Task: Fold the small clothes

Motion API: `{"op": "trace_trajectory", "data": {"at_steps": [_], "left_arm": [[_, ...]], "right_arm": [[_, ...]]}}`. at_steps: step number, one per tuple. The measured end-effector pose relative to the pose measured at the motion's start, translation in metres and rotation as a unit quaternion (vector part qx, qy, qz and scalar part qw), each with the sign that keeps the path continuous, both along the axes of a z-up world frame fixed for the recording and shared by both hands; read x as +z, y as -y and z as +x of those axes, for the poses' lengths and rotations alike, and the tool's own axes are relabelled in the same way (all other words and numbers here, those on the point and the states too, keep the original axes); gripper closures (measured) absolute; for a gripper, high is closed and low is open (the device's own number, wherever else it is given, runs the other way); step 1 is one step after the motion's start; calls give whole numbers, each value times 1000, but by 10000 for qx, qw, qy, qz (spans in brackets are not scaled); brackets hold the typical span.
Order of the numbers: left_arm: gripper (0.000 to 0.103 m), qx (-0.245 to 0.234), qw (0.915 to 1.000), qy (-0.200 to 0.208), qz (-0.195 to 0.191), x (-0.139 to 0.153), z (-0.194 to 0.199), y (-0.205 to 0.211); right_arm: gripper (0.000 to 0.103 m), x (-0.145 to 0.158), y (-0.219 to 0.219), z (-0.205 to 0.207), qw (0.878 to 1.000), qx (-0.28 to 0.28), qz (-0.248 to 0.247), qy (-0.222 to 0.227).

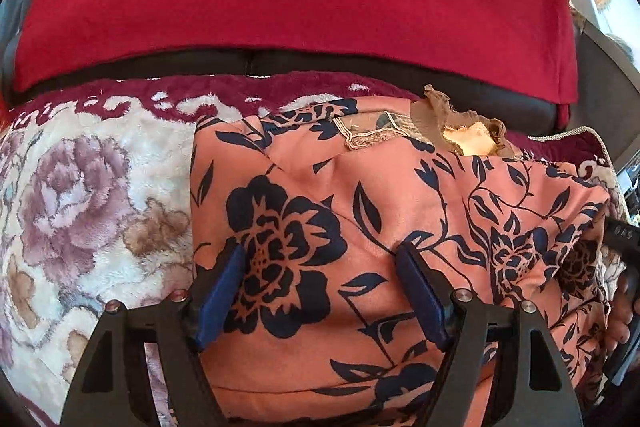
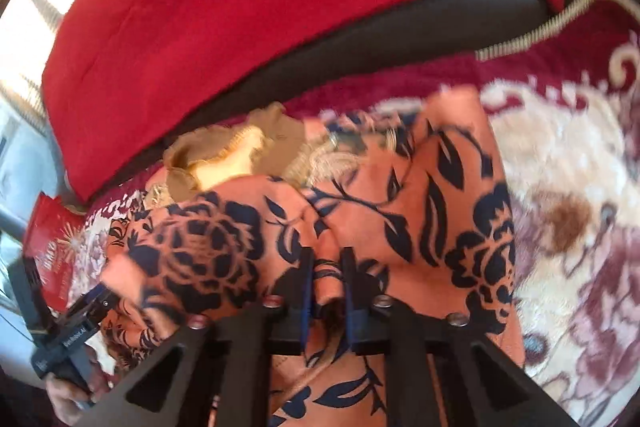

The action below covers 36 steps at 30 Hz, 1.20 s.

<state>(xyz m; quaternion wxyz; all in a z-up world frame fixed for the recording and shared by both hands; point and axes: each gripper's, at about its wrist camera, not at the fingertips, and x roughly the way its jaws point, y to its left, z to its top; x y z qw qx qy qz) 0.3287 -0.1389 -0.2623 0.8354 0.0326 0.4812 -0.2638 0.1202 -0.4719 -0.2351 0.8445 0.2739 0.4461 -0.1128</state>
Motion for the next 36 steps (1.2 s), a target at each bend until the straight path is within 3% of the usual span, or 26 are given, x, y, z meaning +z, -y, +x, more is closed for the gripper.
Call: {"op": "trace_trajectory", "data": {"at_steps": [4, 5, 10, 14, 17, 20, 22, 23, 24, 26, 28, 30, 32, 33, 34, 36], "left_arm": [[25, 20, 10000, -39, -17, 3, 1, -4], [25, 14, 10000, -9, 14, 2, 1, -4], [25, -23, 10000, 29, -16, 13, -2, -7], [25, 82, 9998, 117, -105, 22, -4, -18], [25, 168, 9990, 380, -147, 33, -6, -26], [25, 138, 9987, 470, -102, 36, -8, -26], [25, 93, 9992, 369, 93, 29, -9, -22], [25, 68, 9994, 306, 156, 23, -6, -20], [25, 45, 9995, 255, 175, 20, -7, -19], [25, 28, 9995, 228, 194, 15, -7, -18], [25, 0, 9992, 250, 309, 13, -7, -17], [23, 13, 9987, 276, 417, 13, -7, -17], [23, 62, 9971, 378, 656, 11, -7, -19], [21, 63, 9964, 398, 750, 8, -5, -20], [20, 45, 9967, 338, 738, 5, -3, -23], [19, 94, 9982, 111, 586, 0, 2, -27]], "right_arm": [[96, 38, 4, -17, 9885, -556, -1316, 504], [96, 42, 9, -20, 9860, -707, -1384, 602], [91, 16, 36, -13, 9819, -1263, -1305, 545], [91, -3, 71, -10, 9899, -1312, -259, 474], [91, 19, 68, -29, 9851, -1426, -109, 960], [86, 44, 52, -34, 9854, -971, -268, 1375], [66, 52, 34, -33, 9873, -363, 26, 1548], [32, 51, 23, -31, 9883, -60, 194, 1509], [14, 50, 14, -30, 9883, 110, 268, 1499], [15, 51, -7, -33, 9848, 354, 137, 1696], [21, 49, -28, -29, 9859, 689, -88, 1525], [54, 42, -41, -22, 9867, 969, -410, 1238], [68, 21, -49, -11, 9879, 1224, -815, 490], [67, -2, -48, -4, 9866, 1392, -816, -243], [67, -16, -44, -3, 9857, 1481, -580, -557], [67, -12, -34, -9, 9863, 1552, -402, -382]]}}
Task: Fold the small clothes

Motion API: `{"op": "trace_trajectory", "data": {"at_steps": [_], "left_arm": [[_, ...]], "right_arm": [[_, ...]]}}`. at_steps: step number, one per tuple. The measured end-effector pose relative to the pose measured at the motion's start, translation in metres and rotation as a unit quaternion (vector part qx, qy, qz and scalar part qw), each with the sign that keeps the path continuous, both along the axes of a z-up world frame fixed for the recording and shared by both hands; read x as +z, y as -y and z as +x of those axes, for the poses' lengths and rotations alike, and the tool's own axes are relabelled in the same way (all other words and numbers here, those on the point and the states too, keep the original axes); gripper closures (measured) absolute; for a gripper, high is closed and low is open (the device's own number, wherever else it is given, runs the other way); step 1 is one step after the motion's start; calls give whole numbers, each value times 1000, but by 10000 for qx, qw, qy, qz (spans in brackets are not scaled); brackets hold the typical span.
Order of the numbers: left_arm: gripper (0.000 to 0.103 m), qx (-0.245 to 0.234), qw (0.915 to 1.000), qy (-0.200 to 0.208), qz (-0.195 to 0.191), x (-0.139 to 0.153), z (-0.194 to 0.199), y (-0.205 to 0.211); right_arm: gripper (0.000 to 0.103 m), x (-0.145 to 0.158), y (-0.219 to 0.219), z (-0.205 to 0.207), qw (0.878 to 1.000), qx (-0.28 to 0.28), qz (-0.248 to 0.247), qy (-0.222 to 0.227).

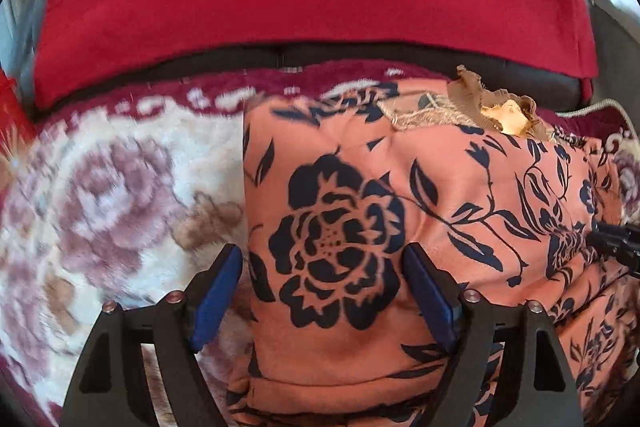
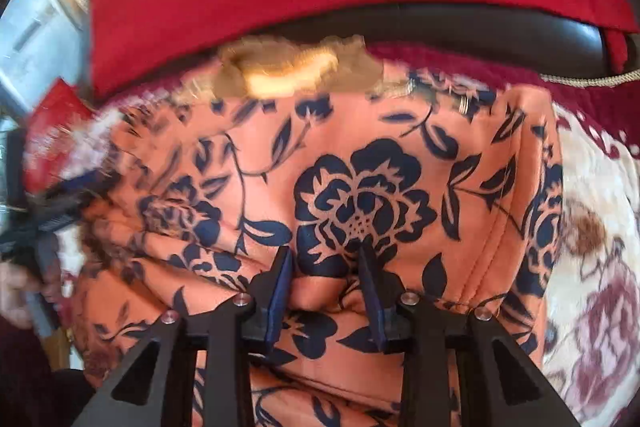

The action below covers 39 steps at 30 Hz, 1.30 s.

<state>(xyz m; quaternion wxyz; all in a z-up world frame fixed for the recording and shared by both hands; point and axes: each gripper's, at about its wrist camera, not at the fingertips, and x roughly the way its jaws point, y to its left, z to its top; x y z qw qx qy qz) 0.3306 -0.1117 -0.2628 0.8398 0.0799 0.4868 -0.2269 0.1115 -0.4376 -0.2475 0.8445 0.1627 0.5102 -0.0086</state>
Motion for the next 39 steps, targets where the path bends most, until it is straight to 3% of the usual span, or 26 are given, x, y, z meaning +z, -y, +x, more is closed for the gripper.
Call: {"op": "trace_trajectory", "data": {"at_steps": [2, 6, 9, 11, 14, 16, 18, 21, 25, 27, 28, 31, 36, 39], "left_arm": [[19, 72, 9998, -140, -153, 0, 2, -4], [20, 54, 9996, 43, -285, 15, -3, -7], [20, -59, 9963, 207, -833, 35, -12, -11], [20, -166, 9937, 217, -1085, 43, -17, -11], [20, -180, 9981, 196, -554, 31, -22, 2], [20, -142, 9998, -114, -23, 4, -19, 14], [18, -41, 9999, -108, 6, -1, -21, 13], [18, -98, 9999, 34, -38, 16, -33, 9], [18, 0, 9991, 270, -330, 37, -62, -14], [18, 115, 9982, 305, -507, 45, -79, -32], [18, 183, 9979, 309, -544, 47, -86, -41], [18, 379, 9965, 398, -624, 52, -117, -80], [18, 754, 9947, 362, -599, 40, -176, -152], [18, 879, 9933, 30, -744, 26, -200, -187]], "right_arm": [[65, 6, 12, -4, 9996, -47, 275, -30], [64, 19, 49, -17, 9955, -538, 768, 153], [63, 33, 81, -35, 9882, -1166, 870, 489], [63, 36, 96, -42, 9802, -1408, 1222, 670], [63, 27, 97, -40, 9814, -1398, 1229, 475], [64, 8, 93, -33, 9845, -1422, 1031, 31], [64, 5, 92, -32, 9848, -1453, 947, 65], [64, 16, 82, -31, 9865, -1394, 838, 163], [64, 41, 66, -50, 9853, -1374, 798, 622], [29, 55, 55, -69, 9831, -1342, 705, 1028], [25, 63, 48, -89, 9791, -1356, 653, 1371], [25, 72, 32, -130, 9760, -1279, 461, 1702], [25, 65, 23, -193, 9778, -1389, 524, 1478], [25, 51, 21, -230, 9788, -1495, 607, 1260]]}}
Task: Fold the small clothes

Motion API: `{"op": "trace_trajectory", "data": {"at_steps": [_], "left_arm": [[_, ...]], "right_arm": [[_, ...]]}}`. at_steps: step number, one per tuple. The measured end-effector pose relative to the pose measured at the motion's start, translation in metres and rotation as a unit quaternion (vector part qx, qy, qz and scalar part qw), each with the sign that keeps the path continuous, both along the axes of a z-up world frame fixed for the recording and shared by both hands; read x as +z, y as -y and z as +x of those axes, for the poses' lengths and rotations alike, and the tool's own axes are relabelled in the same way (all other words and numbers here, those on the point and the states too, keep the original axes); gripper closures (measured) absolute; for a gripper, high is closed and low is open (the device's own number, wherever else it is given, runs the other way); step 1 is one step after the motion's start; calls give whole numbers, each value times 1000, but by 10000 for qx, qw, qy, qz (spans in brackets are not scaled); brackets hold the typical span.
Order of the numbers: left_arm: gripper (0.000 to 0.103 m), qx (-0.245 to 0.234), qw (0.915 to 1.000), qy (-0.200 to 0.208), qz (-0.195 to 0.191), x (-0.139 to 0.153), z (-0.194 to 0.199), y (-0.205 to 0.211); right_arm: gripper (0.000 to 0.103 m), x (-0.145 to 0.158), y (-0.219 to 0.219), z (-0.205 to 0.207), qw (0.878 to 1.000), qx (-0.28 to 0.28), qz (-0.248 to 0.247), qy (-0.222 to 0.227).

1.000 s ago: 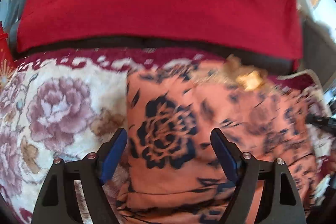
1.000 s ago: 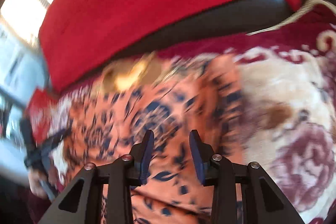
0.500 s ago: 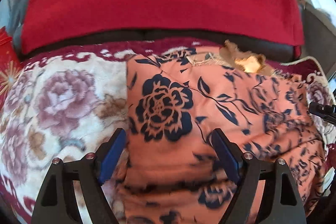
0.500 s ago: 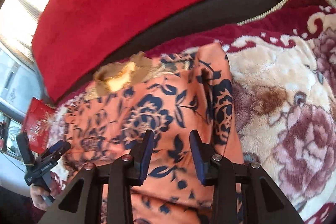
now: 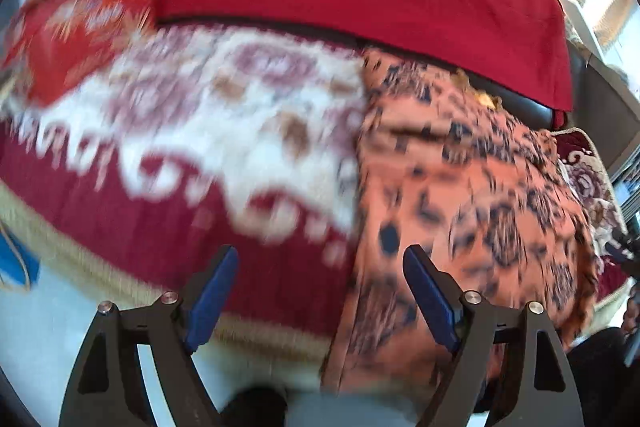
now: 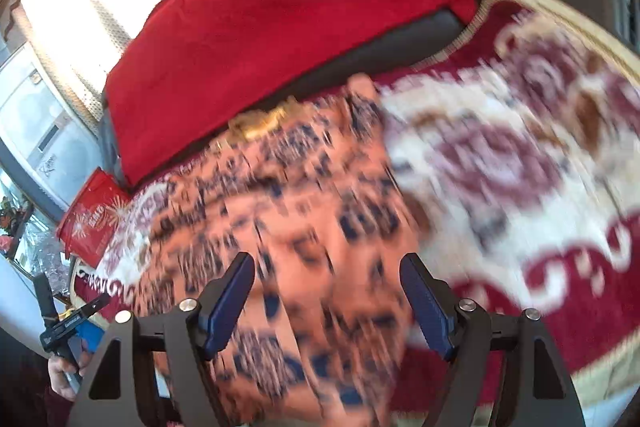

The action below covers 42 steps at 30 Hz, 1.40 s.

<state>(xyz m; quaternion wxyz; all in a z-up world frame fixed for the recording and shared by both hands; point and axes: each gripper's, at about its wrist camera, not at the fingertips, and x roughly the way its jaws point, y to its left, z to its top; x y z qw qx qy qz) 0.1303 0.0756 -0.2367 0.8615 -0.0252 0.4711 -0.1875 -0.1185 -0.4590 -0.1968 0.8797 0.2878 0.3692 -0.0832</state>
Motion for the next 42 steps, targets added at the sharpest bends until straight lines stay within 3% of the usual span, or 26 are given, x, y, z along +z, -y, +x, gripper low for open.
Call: {"op": "trace_trajectory", "data": {"at_steps": [4, 9, 11, 12, 13, 17, 19, 20, 23, 26, 28, 29, 31, 32, 34, 38, 42], "left_arm": [[18, -127, 9992, -351, -111, -19, -24, -15], [20, -442, 9960, -684, -359, -39, -33, -5], [39, -619, 9949, -667, -431, -44, -35, 2], [53, -764, 9938, -683, -441, -47, -35, 7], [59, -902, 9925, -685, -458, -49, -36, 12], [56, -982, 9916, -831, -110, -63, -34, 23], [36, -810, 9912, -1051, 38, -74, -31, 22], [32, -718, 9902, -1195, 50, -79, -30, 18], [30, -588, 9862, -1548, -52, -92, -32, 12], [30, -685, 9863, -1498, -72, -94, -32, 18], [31, -848, 9848, -1512, -99, -95, -31, 25], [35, -926, 9836, -1538, -176, -96, -32, 27], [73, -1023, 9808, -1629, -324, -98, -30, 29], [81, -1004, 9793, -1719, -358, -102, -28, 30], [94, -967, 9774, -1794, -561, -103, -27, 26], [97, -1222, 9758, -1464, -1066, -79, -37, 22], [97, -1429, 9673, -1176, -1732, -44, -48, 10]], "right_arm": [[25, -16, -7, -33, 9995, -3, 117, -291], [25, -32, -8, -50, 9976, -147, 321, -600], [25, -39, -10, -52, 9961, -202, 376, -774], [25, -43, -10, -53, 9953, -222, 404, -856], [25, -46, -11, -54, 9943, -253, 453, -934], [25, -60, -21, -54, 9910, -191, 533, -1213], [25, -68, -29, -51, 9895, -112, 406, -1380], [25, -72, -33, -51, 9889, -97, 376, -1437], [25, -93, -49, -43, 9827, 78, 413, -1803], [26, -108, -66, -40, 9805, 227, 276, -1933], [50, -110, -72, -40, 9815, 311, 195, -1878], [69, -111, -75, -39, 9799, 368, 111, -1957], [80, -108, -78, -42, 9780, 430, -101, -2041], [88, -107, -78, -45, 9785, 437, -52, -2016], [92, -99, -77, -52, 9815, 498, 217, -1837], [94, -71, -70, -65, 9872, 629, 541, -1362], [95, -23, -58, -78, 9906, 827, 1006, -418]]}}
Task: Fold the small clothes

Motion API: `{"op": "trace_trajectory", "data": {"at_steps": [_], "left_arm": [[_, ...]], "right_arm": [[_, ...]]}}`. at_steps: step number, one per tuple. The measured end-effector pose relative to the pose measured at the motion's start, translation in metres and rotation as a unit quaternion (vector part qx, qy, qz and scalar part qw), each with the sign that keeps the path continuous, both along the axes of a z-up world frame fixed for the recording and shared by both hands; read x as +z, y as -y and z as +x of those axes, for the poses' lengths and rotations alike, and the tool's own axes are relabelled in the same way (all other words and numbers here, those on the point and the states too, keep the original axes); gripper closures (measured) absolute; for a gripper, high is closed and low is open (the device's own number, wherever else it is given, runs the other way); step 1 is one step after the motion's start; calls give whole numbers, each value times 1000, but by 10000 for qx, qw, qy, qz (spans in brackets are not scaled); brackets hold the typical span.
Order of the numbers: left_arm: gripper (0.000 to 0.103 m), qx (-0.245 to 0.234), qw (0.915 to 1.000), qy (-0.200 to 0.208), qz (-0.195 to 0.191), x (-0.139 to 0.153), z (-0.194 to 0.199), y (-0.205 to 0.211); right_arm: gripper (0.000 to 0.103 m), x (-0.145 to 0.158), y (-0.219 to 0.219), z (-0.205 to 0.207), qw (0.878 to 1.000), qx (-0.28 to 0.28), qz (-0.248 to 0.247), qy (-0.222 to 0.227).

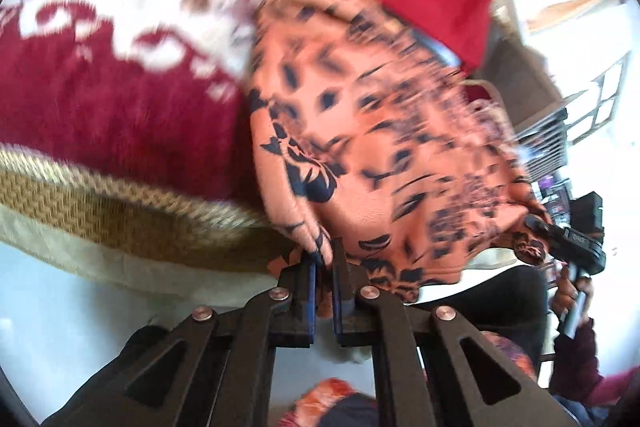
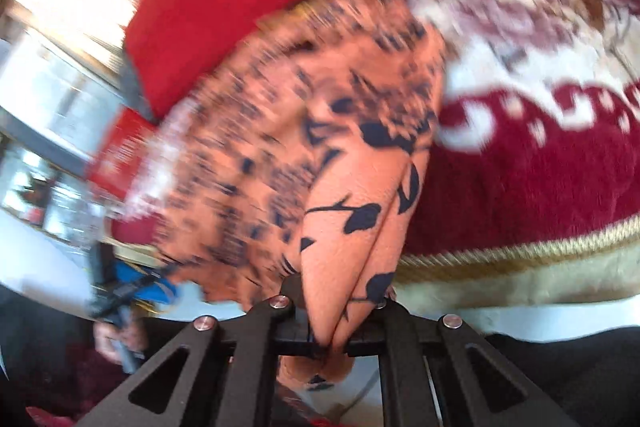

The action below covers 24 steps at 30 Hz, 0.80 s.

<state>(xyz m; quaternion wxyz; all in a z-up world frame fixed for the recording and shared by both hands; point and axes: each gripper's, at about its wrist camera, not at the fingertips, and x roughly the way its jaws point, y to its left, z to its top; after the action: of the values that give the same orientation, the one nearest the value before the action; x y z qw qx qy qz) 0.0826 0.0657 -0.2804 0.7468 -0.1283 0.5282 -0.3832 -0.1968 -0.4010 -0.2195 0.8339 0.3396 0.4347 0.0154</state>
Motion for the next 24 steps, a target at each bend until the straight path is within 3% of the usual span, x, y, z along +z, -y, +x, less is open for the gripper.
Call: {"op": "trace_trajectory", "data": {"at_steps": [2, 7, 10, 14, 16, 19, 21, 23, 24], "left_arm": [[97, 41, 9988, -29, -484, 20, 3, -8], [97, 294, 9919, 315, -1197, 91, 39, -18], [97, 447, 9878, 525, -1400, 125, 75, -20], [97, 718, 9848, 774, -1381, 161, 148, 3], [97, 885, 9848, 759, -1291, 160, 192, 20], [97, 1287, 9848, 589, -1006, 134, 261, 47], [96, 1622, 9840, 372, -637, 97, 305, 67], [95, 1798, 9824, -105, -500, 48, 331, 80], [94, 1903, 9803, -328, -421, 30, 340, 83]], "right_arm": [[95, 21, 10, 3, 9994, 24, 152, 316], [95, 77, 39, 26, 9896, -210, 657, 1263], [95, 99, 69, 56, 9811, -508, 840, 1669], [95, 117, 108, 108, 9717, -968, 956, 1933], [95, 112, 136, 145, 9647, -1337, 1087, 1992], [95, 84, 173, 202, 9563, -1817, 1366, 1839], [94, 54, 194, 237, 9479, -2111, 1636, 1738], [91, 8, 216, 268, 9336, -2438, 2142, 1515], [82, -12, 224, 277, 9270, -2580, 2341, 1391]]}}
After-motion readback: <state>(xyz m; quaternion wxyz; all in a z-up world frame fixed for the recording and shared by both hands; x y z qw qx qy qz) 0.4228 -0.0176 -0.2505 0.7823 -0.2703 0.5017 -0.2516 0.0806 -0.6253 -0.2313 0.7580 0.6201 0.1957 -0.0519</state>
